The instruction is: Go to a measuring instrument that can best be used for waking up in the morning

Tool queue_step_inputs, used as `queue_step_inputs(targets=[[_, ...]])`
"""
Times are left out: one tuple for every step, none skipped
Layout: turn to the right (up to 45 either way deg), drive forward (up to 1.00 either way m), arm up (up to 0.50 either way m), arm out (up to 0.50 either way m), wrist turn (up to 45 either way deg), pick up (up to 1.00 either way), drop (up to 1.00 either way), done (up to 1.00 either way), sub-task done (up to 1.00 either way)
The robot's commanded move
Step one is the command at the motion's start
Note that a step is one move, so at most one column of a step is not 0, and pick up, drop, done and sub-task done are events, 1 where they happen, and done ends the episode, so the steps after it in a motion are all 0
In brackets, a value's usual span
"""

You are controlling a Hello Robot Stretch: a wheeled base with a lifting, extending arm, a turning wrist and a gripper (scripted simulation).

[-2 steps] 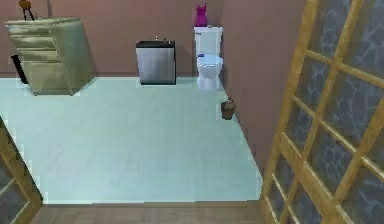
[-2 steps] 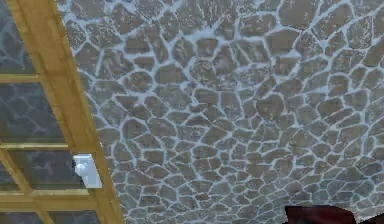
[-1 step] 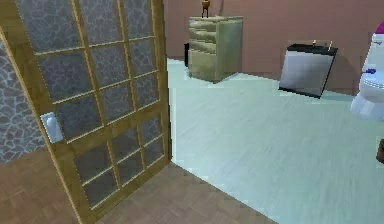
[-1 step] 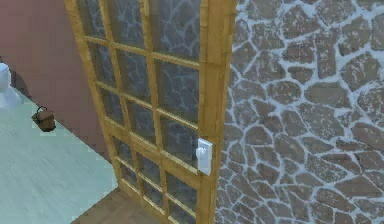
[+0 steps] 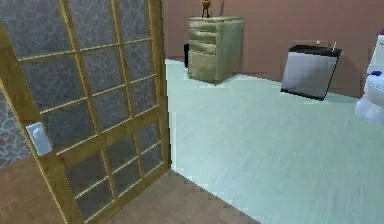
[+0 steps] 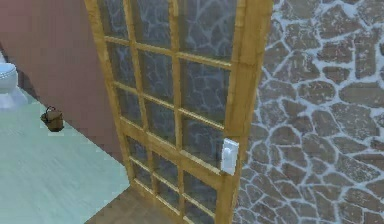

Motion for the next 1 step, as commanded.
queue_step_inputs(targets=[[-45.0, 0.0, 0.0, 0.0, 0.0, 0.0, 0.0, 0.0, 0.0]])
